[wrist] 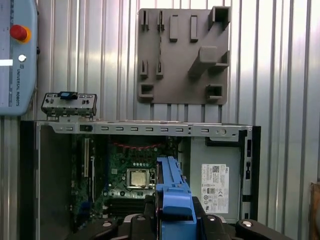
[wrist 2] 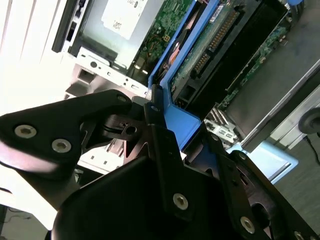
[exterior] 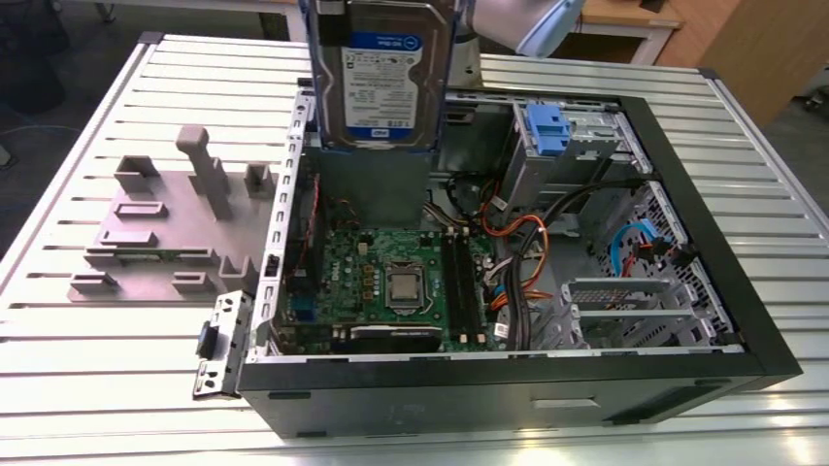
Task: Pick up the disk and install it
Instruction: 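Pick up the disk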
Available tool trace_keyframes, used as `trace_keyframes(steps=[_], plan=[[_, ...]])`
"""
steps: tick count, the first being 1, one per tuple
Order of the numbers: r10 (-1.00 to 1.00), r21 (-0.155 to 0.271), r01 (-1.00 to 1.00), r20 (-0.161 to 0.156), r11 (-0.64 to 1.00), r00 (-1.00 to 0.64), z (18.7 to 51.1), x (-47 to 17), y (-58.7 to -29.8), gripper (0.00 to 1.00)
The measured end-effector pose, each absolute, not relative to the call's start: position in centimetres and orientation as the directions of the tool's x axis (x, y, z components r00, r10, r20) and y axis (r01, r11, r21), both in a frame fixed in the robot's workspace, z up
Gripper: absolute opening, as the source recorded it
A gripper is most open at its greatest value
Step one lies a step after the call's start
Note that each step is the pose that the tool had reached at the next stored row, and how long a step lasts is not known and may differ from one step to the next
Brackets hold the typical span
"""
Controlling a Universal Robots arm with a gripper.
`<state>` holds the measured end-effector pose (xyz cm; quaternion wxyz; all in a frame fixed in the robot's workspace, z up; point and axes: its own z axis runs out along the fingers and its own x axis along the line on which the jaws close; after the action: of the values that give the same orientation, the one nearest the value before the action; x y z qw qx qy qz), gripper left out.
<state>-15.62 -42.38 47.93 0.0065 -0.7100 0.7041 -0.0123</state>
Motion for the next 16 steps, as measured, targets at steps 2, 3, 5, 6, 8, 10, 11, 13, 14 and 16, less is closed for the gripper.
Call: trace_keyframes(steps=[2,3,5,6,8,10,11,13,14,16], plan=[[-1.000,-0.027,-1.000,0.008,-0.009,0.008,47.9,-15.1,-42.4,0.36],[-1.000,-0.027,-1.000,0.008,-0.009,0.008,47.9,-14.8,-42.4,0.36],[-1.000,-0.027,-1.000,0.008,-0.009,0.008,47.9,-14.3,-42.5,0.36],[-1.000,-0.027,-1.000,0.008,-0.009,0.008,47.9,-14.1,-42.5,0.36],[-1.000,-0.027,-1.000,0.008,-0.009,0.008,47.9,-13.7,-42.6,0.36],[-1.000,-0.027,-1.000,0.008,-0.008,0.008,47.9,-13.5,-42.8,0.36],[-1.000,-0.027,-1.000,0.008,-0.008,0.008,47.9,-13.4,-42.8,0.36],[-1.000,-0.027,-1.000,0.008,-0.008,0.007,47.9,-13.1,-42.9,0.36],[-1.000,-0.027,-1.000,0.008,-0.008,0.007,47.9,-13.0,-43.0,0.36],[-1.000,-0.027,-1.000,0.008,-0.007,0.007,47.9,-12.7,-43.0,0.36]])
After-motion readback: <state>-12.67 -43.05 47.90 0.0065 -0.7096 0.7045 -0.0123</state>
